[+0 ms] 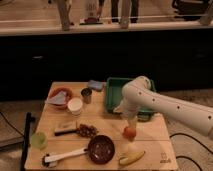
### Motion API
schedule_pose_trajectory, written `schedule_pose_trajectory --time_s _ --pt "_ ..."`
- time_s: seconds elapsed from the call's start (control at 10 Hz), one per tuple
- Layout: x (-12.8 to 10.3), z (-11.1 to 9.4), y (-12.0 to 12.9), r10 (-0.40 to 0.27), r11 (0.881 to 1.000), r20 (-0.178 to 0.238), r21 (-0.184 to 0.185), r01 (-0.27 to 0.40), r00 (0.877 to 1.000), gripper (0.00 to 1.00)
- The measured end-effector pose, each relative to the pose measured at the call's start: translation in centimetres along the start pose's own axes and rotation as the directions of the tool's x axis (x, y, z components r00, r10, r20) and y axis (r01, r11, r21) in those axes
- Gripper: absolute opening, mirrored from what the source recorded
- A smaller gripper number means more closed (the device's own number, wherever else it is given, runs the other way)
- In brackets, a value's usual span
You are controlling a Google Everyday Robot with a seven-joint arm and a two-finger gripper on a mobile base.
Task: Place apple in paper cup
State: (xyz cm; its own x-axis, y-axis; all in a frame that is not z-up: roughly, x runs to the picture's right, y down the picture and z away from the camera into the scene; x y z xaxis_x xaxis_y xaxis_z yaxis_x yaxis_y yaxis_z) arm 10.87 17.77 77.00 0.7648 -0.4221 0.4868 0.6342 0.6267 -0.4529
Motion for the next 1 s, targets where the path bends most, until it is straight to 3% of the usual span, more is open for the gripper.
schedule_pose_trajectory --time_s 0.3,0.6,1.0 --pt "-1.3 0.1 2.4 -0.009 0.999 -0.009 -0.032 0.009 1.000 0.80" --pt "-1.4 0.5 4.0 0.011 1.000 -0.001 -0.023 -0.011 1.000 0.80" --pt "-0.7 2.6 5.3 0.048 0.999 0.025 -0.018 -0.047 0.999 0.80"
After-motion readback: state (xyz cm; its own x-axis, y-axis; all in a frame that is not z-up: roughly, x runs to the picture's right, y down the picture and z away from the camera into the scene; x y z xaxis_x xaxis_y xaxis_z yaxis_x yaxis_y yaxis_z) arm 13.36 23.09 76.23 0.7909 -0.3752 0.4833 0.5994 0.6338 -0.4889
